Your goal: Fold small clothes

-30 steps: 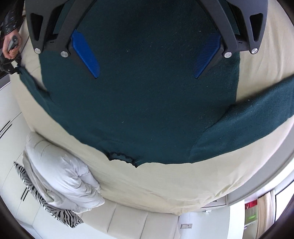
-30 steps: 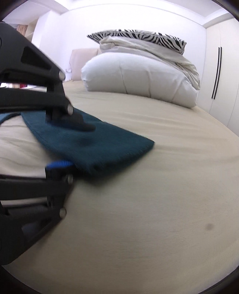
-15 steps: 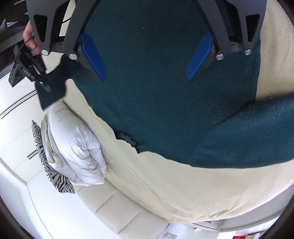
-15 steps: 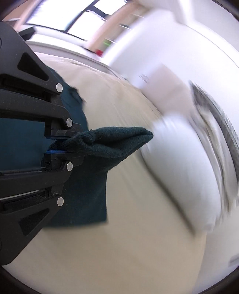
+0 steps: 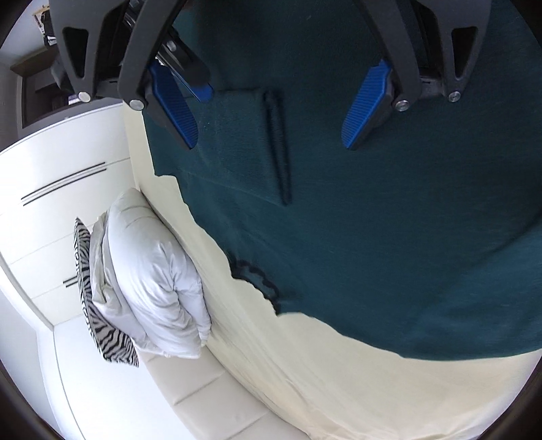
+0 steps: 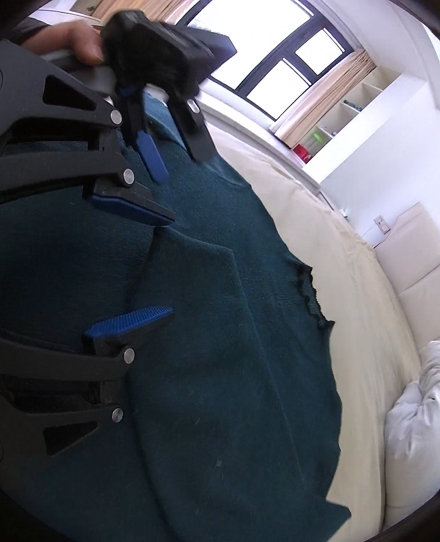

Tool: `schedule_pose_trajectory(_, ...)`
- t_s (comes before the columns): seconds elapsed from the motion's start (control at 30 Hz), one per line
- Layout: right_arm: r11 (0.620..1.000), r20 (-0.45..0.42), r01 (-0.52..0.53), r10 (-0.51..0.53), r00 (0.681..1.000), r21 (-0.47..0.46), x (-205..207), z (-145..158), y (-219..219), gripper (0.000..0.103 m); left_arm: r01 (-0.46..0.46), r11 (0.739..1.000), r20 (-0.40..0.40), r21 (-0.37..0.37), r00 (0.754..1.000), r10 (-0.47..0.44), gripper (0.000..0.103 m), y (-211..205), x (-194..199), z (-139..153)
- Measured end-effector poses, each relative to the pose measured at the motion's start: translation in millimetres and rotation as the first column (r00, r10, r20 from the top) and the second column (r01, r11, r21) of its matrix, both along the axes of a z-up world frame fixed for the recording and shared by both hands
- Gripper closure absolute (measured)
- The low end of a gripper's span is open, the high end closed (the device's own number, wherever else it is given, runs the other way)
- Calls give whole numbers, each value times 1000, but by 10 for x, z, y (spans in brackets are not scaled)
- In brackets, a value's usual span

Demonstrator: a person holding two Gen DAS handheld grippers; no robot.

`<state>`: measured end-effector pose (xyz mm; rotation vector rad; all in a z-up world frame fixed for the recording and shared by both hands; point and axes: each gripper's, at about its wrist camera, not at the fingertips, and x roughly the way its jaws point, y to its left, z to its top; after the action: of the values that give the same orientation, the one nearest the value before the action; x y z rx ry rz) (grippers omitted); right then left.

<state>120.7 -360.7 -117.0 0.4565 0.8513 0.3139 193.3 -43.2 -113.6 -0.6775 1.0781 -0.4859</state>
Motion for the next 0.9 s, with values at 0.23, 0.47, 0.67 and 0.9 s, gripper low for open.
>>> schedule_pose_trajectory(0.23, 980, 12, 169, -171, 985, 101, -499, 199, -594, 55, 76, 991, -10, 113, 997, -75, 62, -447, 183, -28)
schedule_pose_trajectory(0.47, 844, -103, 419, -409, 907, 335, -818, 19, -1555, 53, 74, 982, 37, 172, 996, -82, 94, -475, 213, 92)
schedule_pose_trajectory(0.67, 763, -176, 462, -431, 885, 453, -973, -103, -1894, 53, -67, 987, 139, 146, 989, 47, 100, 10, 347, 301)
schedule_pose_trajectory(0.9, 700, -243, 506, -448, 861, 503, -748, -181, -2052, 53, -139, 974, 109, 178, 987, 121, 103, 330, 474, 84)
